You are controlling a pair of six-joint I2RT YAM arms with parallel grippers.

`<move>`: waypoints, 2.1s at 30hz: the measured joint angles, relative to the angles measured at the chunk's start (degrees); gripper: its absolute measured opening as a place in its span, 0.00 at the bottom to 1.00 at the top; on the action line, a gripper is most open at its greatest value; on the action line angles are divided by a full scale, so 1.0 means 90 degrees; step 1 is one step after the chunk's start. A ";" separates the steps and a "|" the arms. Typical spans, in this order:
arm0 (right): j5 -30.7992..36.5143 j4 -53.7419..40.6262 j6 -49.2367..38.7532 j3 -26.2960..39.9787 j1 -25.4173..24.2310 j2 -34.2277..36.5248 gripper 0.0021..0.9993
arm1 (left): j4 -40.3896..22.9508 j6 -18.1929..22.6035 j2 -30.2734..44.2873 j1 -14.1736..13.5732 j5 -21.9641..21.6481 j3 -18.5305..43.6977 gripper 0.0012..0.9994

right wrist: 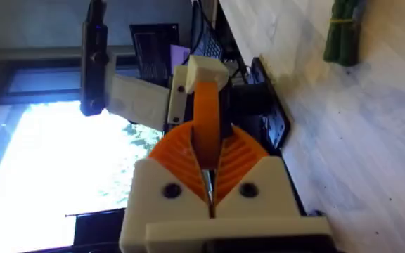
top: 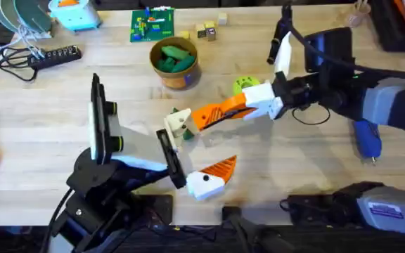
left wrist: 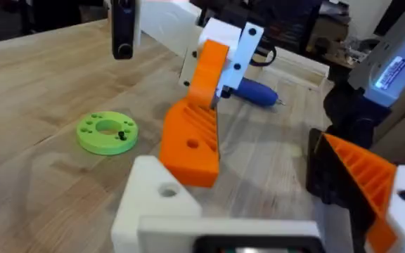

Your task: Pick up the gripper from the table and insert it into the empty holder that is missing its gripper. Then pick up a screw, insert it into the mounting hole, and use the screwdriver to tighten it. Finally, clean up the table by picking up the vegetable and placing it into the bucket.

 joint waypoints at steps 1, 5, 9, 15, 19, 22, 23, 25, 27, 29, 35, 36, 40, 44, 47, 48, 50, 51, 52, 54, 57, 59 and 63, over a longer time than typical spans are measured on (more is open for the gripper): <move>-0.0020 -0.0001 0.0116 0.0000 0.0035 0.0056 0.01 | 0.0000 0.0000 0.0000 0.0000 -0.0001 0.0000 0.99; -0.0061 0.0069 0.0439 0.0000 0.0122 0.0189 0.01 | 0.0000 -0.0002 0.0002 0.0000 -0.0011 0.0000 0.99; -0.0061 0.0122 0.0700 0.0000 0.0132 0.0199 0.01 | 0.0000 -0.0003 0.0002 0.0000 -0.0021 0.0000 0.99; -0.0061 0.0188 0.1042 0.0000 0.0144 0.0199 0.01 | 0.0000 -0.0003 0.0000 0.0000 -0.0025 0.0000 0.99; -0.0061 0.0201 0.1217 0.0000 0.0144 0.0200 0.01 | 0.0000 -0.0003 0.0000 0.0000 -0.0023 -0.0002 0.99; -0.0058 0.0213 0.1289 0.0000 0.0157 0.0199 0.01 | 0.0000 -0.0005 0.0000 0.0000 -0.0024 0.0000 0.99; -0.0054 0.0229 0.1316 0.0000 0.0162 0.0199 0.01 | 0.0000 -0.0004 0.0001 0.0000 -0.0025 0.0000 0.99; -0.0043 0.0264 0.1336 0.0000 0.0184 0.0212 0.01 | 0.0000 -0.0005 0.0002 0.0000 -0.0025 -0.0001 0.99; -0.0044 0.0301 0.1384 0.0000 0.0223 0.0272 0.01 | -0.0002 -0.0027 0.0002 0.0000 -0.0023 -0.0002 0.99; -0.0068 0.0333 0.1431 0.0000 0.0275 0.0376 0.01 | -0.0005 -0.0072 0.0002 0.0000 -0.0022 0.0000 0.99; -0.0160 0.0638 0.1643 0.0005 0.0432 0.0691 0.01 | -0.0010 -0.0215 0.0002 0.0000 -0.0018 0.0000 0.99; -0.0164 0.0822 0.1742 0.0005 0.0461 0.0748 0.01 | -0.0010 -0.0222 0.0002 0.0000 -0.0027 -0.0002 0.99; -0.0076 0.1423 0.2234 0.0007 0.0602 0.0925 0.01 | -0.0010 -0.0265 0.0002 0.0000 -0.0025 0.0000 0.99; 0.0234 0.1820 0.2697 0.0007 0.0790 0.0932 0.01 | -0.0010 -0.0292 0.0002 0.0000 -0.0027 0.0000 0.99; 0.0451 0.1954 0.2977 0.0010 0.0916 0.0932 0.01 | -0.0015 -0.0327 0.0018 0.0002 -0.0116 0.0000 0.99; 0.0522 0.2003 0.3056 0.0012 0.0956 0.0932 0.01 | -0.0015 -0.0339 0.0029 0.0002 -0.0150 -0.0002 0.99; 0.0685 0.2106 0.3215 0.0015 0.1057 0.0932 0.01 | -0.0015 -0.0357 0.0058 0.0007 -0.0213 -0.0002 0.99; 0.0767 0.2153 0.3298 0.0015 0.1114 0.0931 0.01 | -0.0015 -0.0365 0.0058 0.0007 -0.0240 -0.0002 0.99; 0.0841 0.2213 0.3358 0.0015 0.1169 0.0932 0.01 | -0.0015 -0.0381 0.0058 0.0007 -0.0269 -0.0002 0.99; 0.1008 0.2349 0.3495 0.0017 0.1264 0.0930 0.01 | -0.0015 -0.0400 0.0057 0.0016 -0.0359 -0.0002 0.99; 0.1253 0.2537 0.3669 0.0017 0.1361 0.0932 0.01 | -0.0016 -0.0421 0.0056 0.0051 -0.0483 -0.0002 0.99; 0.1407 0.2645 0.3774 0.0017 0.1414 0.0932 0.01 | -0.0017 -0.0427 0.0058 0.0065 -0.0562 -0.0002 0.99; 0.1606 0.2731 0.3905 0.0017 0.1485 0.0930 0.01 | -0.0020 -0.0452 0.0058 0.0080 -0.0672 -0.0002 0.99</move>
